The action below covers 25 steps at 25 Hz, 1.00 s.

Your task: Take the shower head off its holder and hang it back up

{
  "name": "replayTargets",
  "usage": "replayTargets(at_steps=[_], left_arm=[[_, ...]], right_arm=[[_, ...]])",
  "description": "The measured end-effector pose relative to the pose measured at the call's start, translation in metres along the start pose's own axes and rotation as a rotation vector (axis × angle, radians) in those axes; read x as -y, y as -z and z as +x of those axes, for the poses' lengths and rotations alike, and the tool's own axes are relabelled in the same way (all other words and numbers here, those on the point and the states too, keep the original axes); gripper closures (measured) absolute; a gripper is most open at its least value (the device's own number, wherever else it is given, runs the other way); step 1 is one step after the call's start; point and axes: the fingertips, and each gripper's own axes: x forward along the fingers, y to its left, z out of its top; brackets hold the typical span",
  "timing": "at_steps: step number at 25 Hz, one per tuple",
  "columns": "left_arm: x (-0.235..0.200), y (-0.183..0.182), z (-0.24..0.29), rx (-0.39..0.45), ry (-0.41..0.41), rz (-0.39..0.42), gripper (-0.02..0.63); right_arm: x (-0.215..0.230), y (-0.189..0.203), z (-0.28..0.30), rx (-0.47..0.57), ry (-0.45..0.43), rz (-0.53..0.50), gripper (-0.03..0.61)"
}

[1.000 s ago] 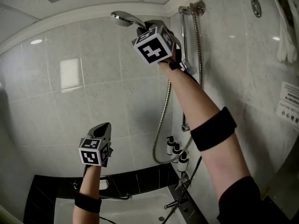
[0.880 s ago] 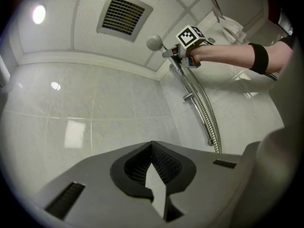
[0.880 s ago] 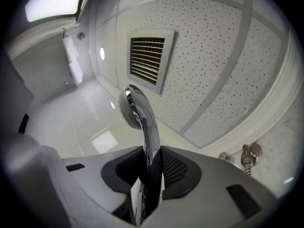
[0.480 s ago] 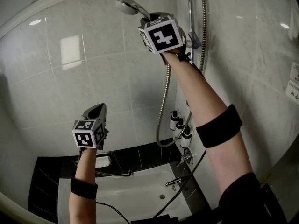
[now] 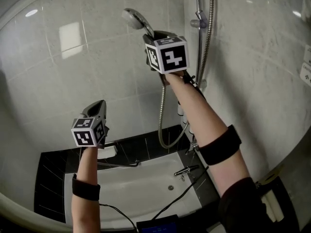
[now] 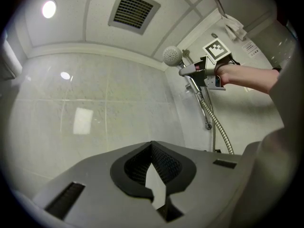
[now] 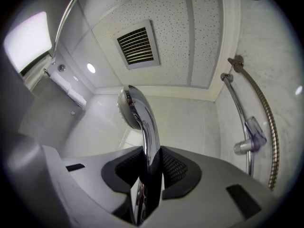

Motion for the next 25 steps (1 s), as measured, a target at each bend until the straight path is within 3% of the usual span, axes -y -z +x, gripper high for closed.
replayTargets(at_steps=[9, 14, 20, 25], left_arm=[[0.007, 0.049, -0.022, -0.040, -0.002, -0.011, 0.614], [0.016, 0.078, -0.030, -0.043, -0.002, -0.047, 0.614], [0.029, 0.131, -0.047, -0.108, 0.000, -0.072, 0.614], [0.037, 0.165, -0.057, -0.135, -0.005, -0.072, 0.614]], right_arm=[[-0.041, 0.106, -0.034, -0.082, -0.038, 0.069, 0.468], [-0.066, 0.172, -0.055, -0.154, -0.079, 0.190, 0.468], [-0.104, 0.258, -0.099, -0.244, -0.098, 0.328, 0.468], [-0.130, 0.328, -0.133, -0.332, -0.102, 0.384, 0.468]])
